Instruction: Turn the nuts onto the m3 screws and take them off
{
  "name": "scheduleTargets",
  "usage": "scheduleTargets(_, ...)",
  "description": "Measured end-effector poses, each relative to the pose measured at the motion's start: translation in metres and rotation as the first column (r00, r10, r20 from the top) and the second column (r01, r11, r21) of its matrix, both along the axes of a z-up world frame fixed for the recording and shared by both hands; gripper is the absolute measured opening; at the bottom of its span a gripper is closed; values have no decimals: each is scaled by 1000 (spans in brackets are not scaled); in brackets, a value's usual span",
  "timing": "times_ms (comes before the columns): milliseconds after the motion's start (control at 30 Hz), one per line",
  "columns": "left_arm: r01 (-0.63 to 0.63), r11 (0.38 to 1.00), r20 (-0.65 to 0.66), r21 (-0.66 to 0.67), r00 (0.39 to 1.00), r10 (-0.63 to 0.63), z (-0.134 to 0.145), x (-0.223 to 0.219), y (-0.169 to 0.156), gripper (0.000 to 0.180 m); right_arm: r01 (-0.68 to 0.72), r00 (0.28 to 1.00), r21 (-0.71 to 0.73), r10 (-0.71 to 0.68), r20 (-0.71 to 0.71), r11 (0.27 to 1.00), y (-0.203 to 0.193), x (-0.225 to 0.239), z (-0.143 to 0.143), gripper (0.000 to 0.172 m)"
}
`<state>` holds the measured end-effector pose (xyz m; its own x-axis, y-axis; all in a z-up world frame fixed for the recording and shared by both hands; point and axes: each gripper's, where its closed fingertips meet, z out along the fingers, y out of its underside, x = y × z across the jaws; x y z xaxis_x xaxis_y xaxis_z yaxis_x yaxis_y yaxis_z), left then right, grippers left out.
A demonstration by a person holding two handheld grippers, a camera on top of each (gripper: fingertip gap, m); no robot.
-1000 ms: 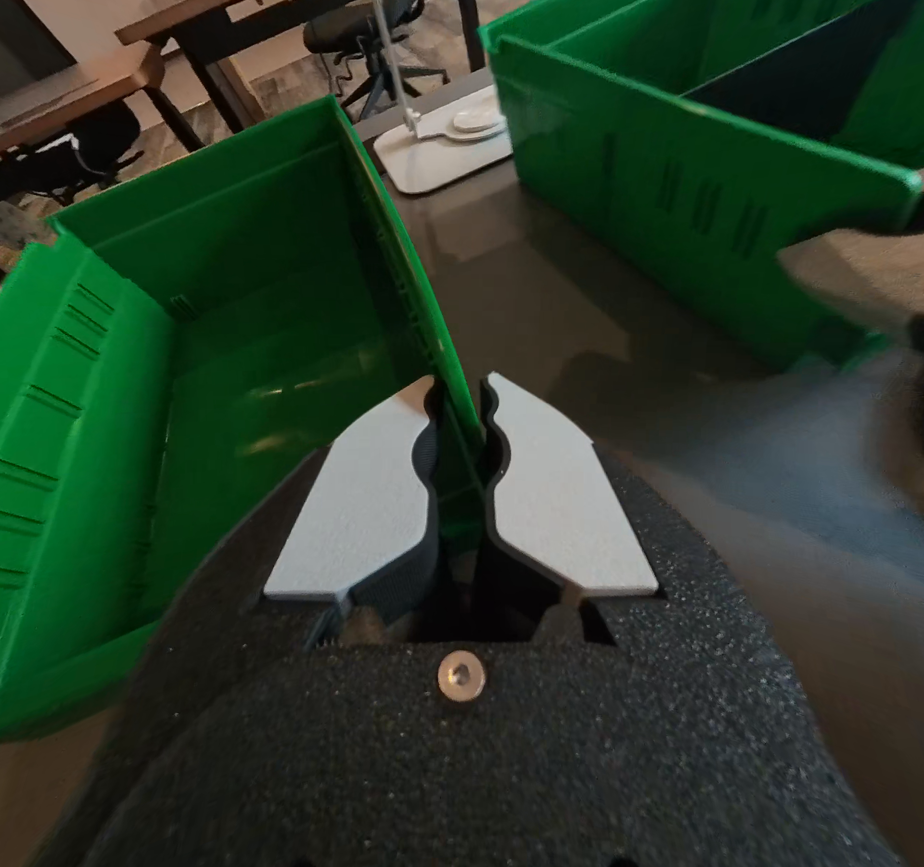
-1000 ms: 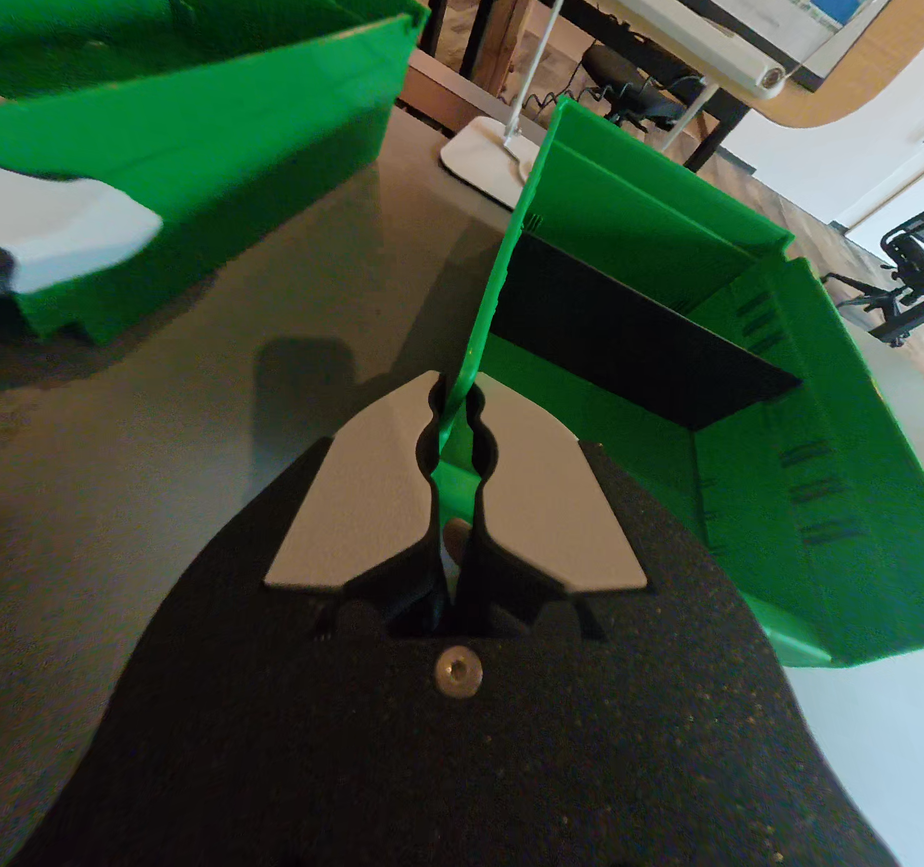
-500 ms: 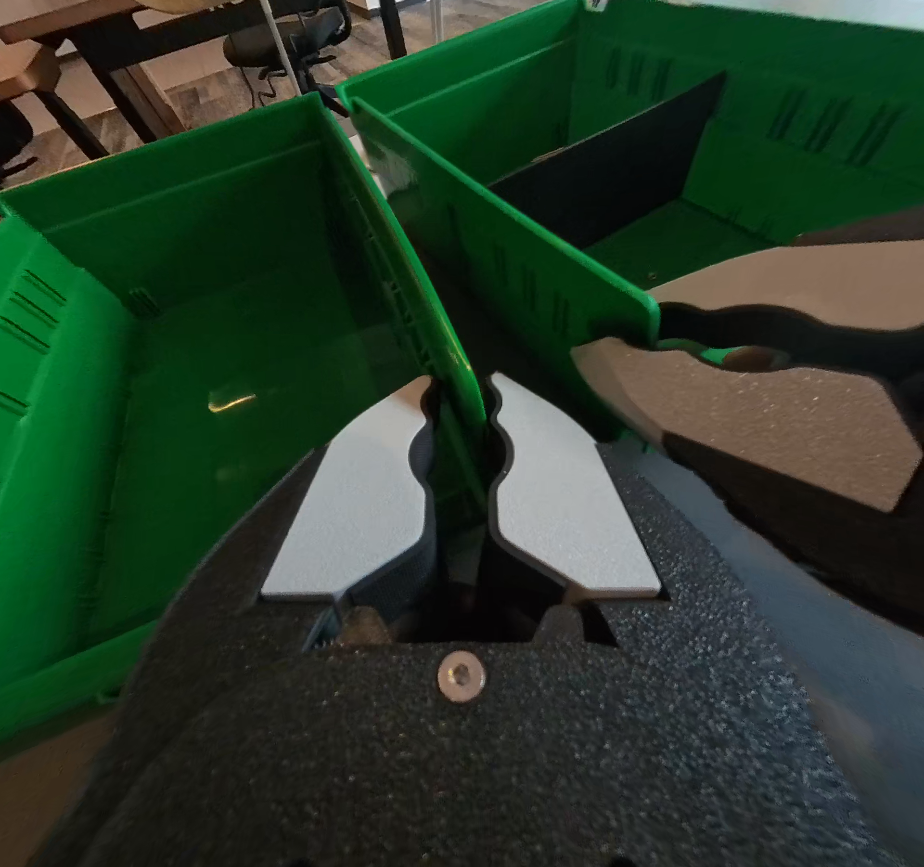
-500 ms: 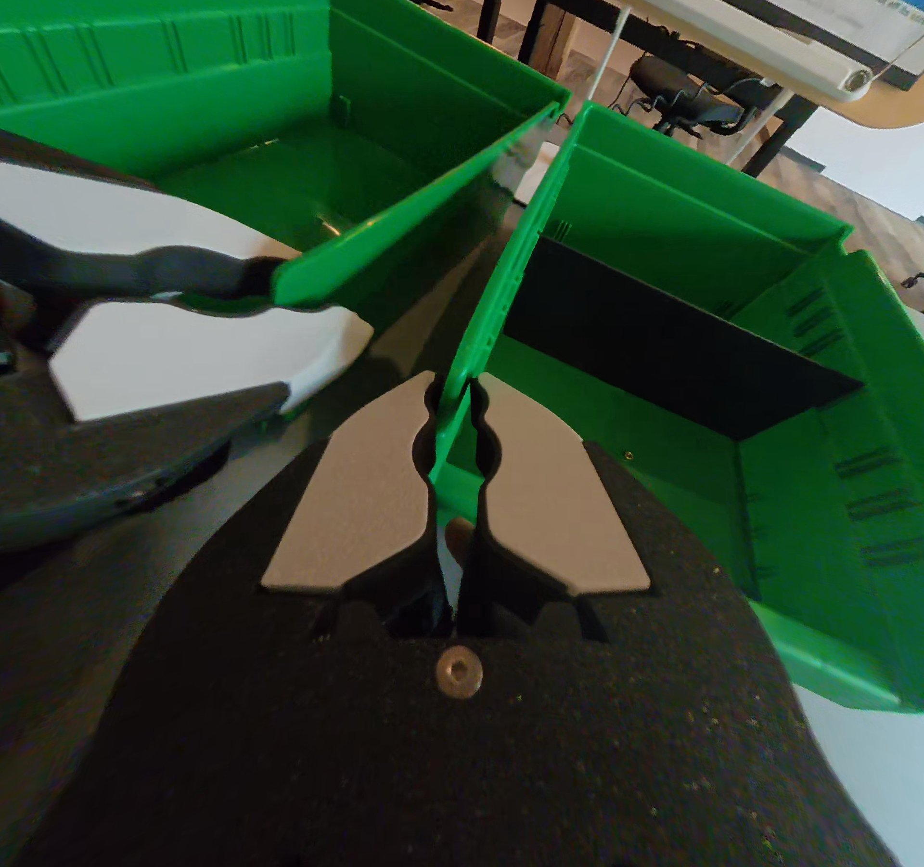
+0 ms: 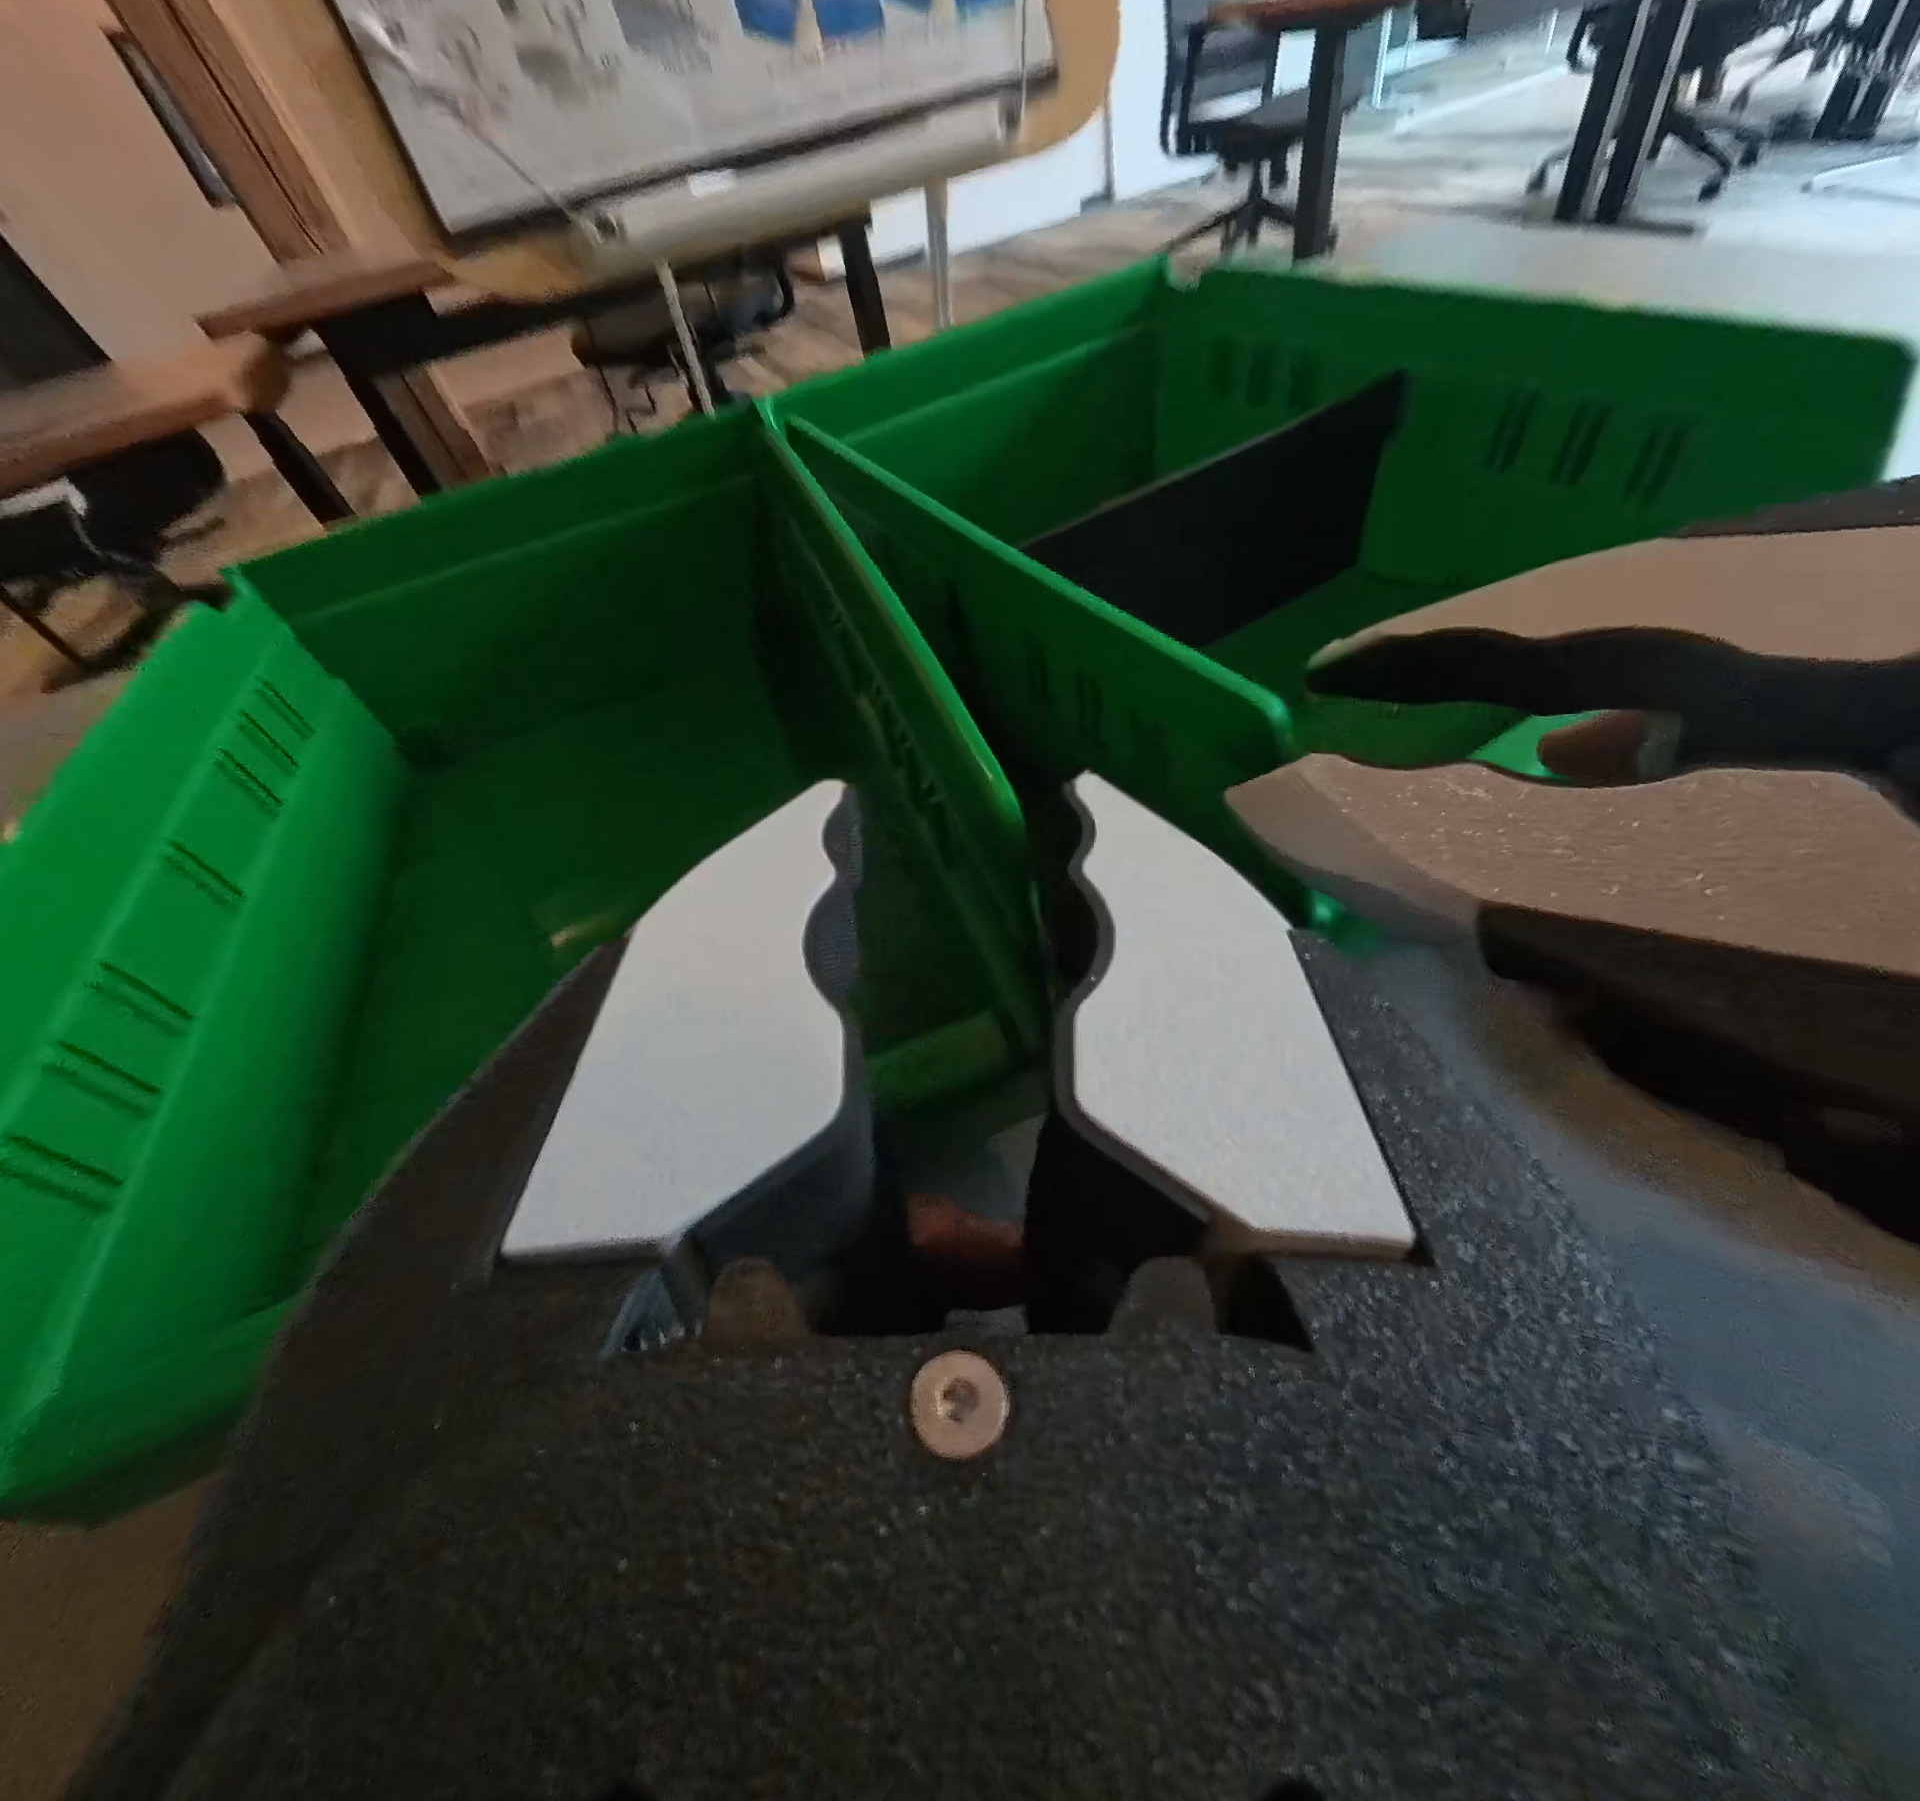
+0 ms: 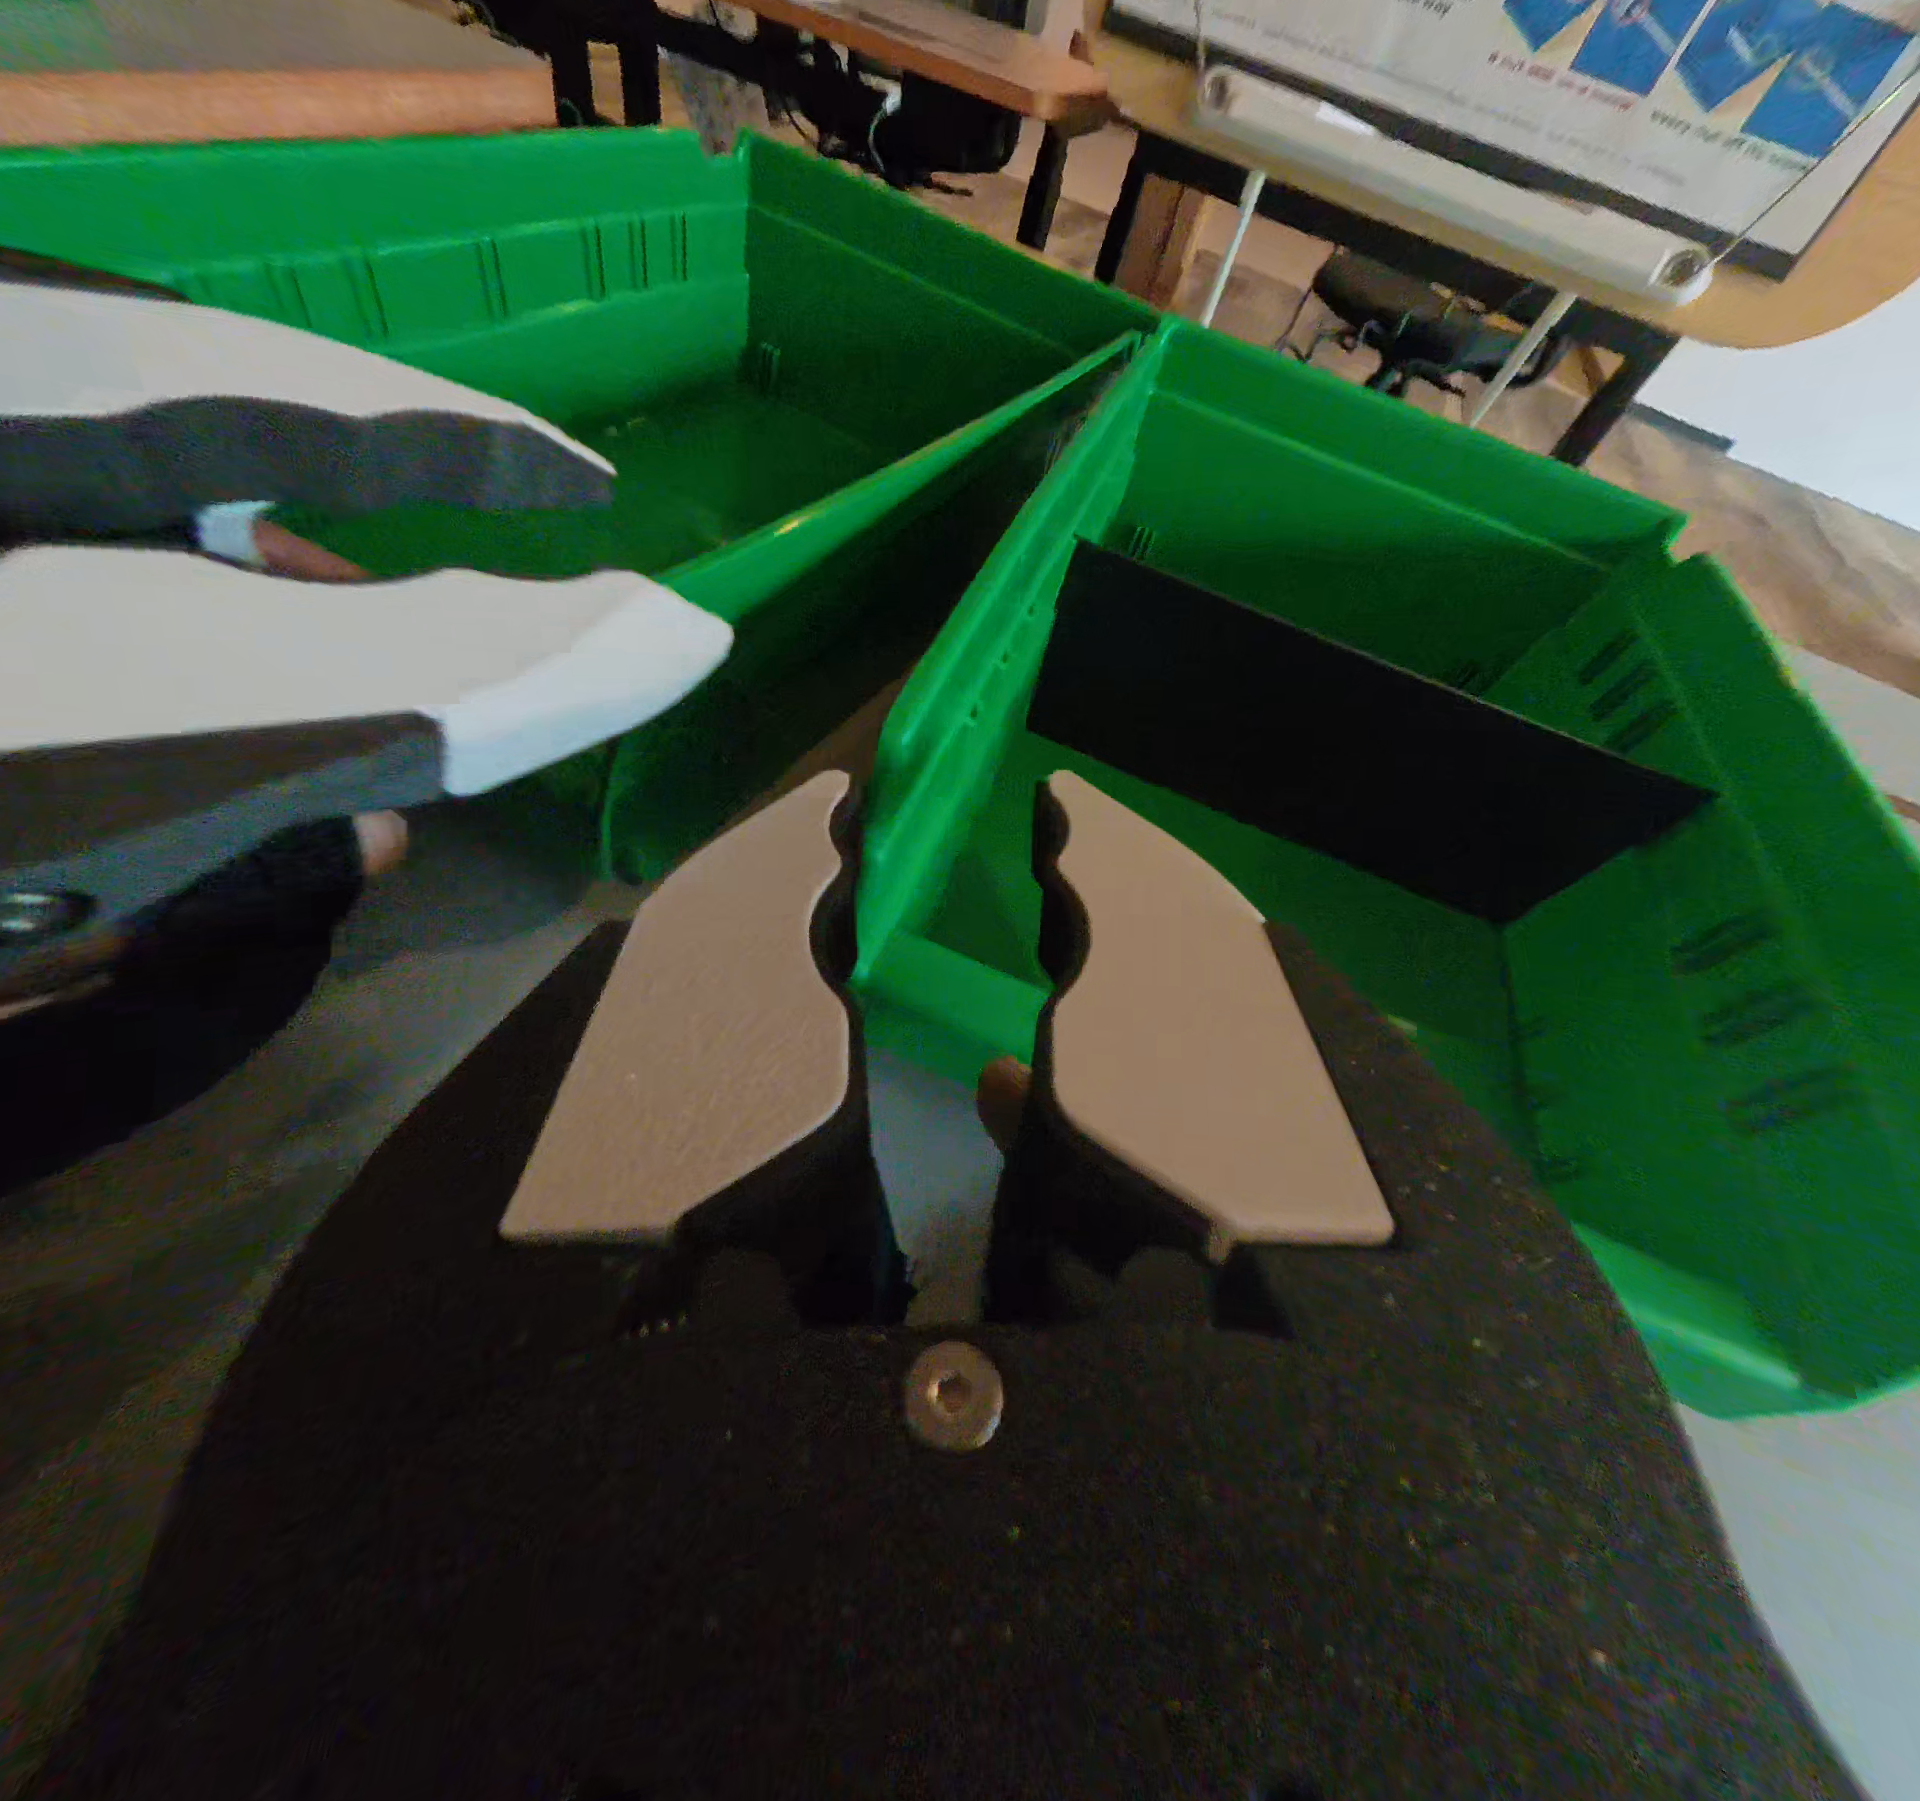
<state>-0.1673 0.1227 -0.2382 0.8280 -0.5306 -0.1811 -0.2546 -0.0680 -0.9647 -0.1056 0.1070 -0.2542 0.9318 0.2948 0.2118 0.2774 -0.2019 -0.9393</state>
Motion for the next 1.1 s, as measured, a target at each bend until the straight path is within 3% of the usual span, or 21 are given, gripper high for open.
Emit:
scheduleTargets(133,47,995,78,91,995,-55,20,9,-30,41,-31,996,76,37,-87,997,-22,22,22,41)
scheduleTargets(300,134,990,93,35,986,-137,5,35,-55,46,34,996,145,-21,-90,989,-45,80,39,48)
scheduleTargets(533,65,998,-36,-12,997,-66,-16,52,-31,43,236,972,86,-236,-9,968,-44,184,22,53)
scheduleTargets(833,30,994,-79,-104,996,-38,-37,61,-9,36,180,977,-80,-188,-102,980,1,195,-11,58)
scheduleTargets(1000,24,988,-92,-151,995,-38,-49,65,0,31,174,983,-149,-180,-29,973,21,193,-28,43)
scheduleTargets(1100,14,989,-90,-148,996,-28,-51,66,4,22,182,983,-153,-180,25,971,29,191,-31,10)
